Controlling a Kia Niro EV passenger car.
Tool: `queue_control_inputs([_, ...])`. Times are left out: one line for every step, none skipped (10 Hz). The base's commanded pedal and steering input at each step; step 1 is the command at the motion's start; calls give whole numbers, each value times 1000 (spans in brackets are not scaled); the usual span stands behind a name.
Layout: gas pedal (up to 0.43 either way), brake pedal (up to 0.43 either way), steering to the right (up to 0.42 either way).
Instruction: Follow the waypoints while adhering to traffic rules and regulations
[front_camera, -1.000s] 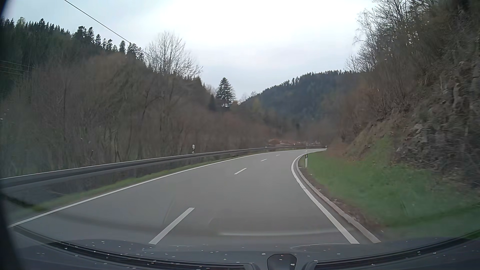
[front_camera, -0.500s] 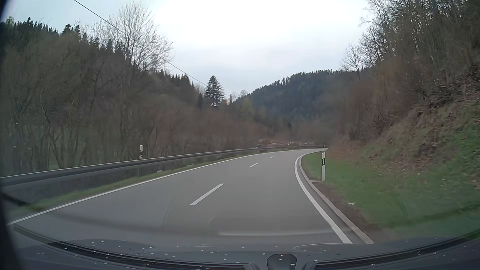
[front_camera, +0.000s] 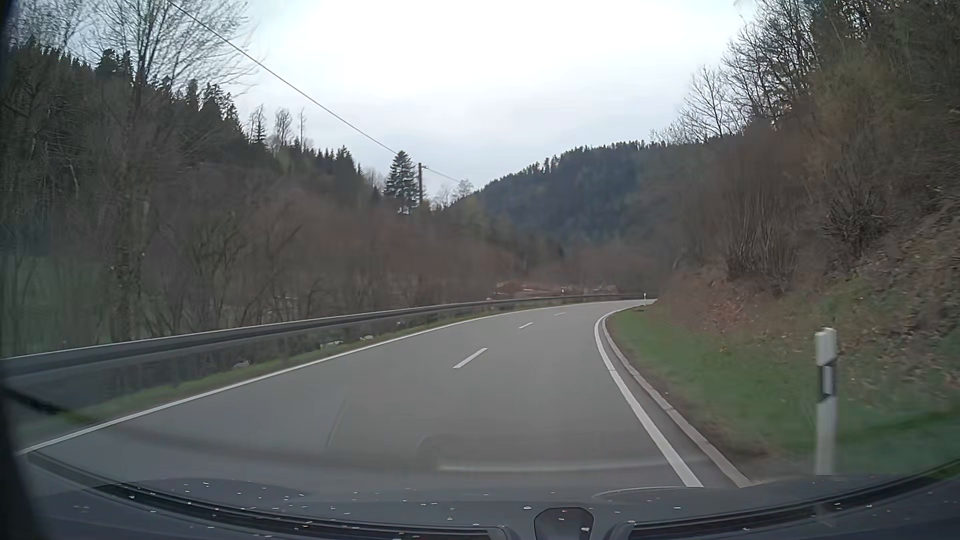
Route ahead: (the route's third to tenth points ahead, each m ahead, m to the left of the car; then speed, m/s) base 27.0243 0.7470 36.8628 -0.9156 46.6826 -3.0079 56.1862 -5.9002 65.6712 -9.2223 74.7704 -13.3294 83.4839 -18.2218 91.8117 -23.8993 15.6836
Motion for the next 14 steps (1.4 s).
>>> queue_control_inputs([268, 0, 21])
queue_control_inputs([268, 0, 21])
queue_control_inputs([260, 0, 21])
queue_control_inputs([260, 0, 21])
queue_control_inputs([260, 0, 23])
queue_control_inputs([260, 0, 24])
queue_control_inputs([260, 0, 26])
queue_control_inputs([260, 0, 29])
queue_control_inputs([260, 0, 31])
queue_control_inputs([260, 0, 32])
queue_control_inputs([260, 0, 33])
queue_control_inputs([248, 0, 34])
queue_control_inputs([189, 0, 34])
queue_control_inputs([39, 0, 34])
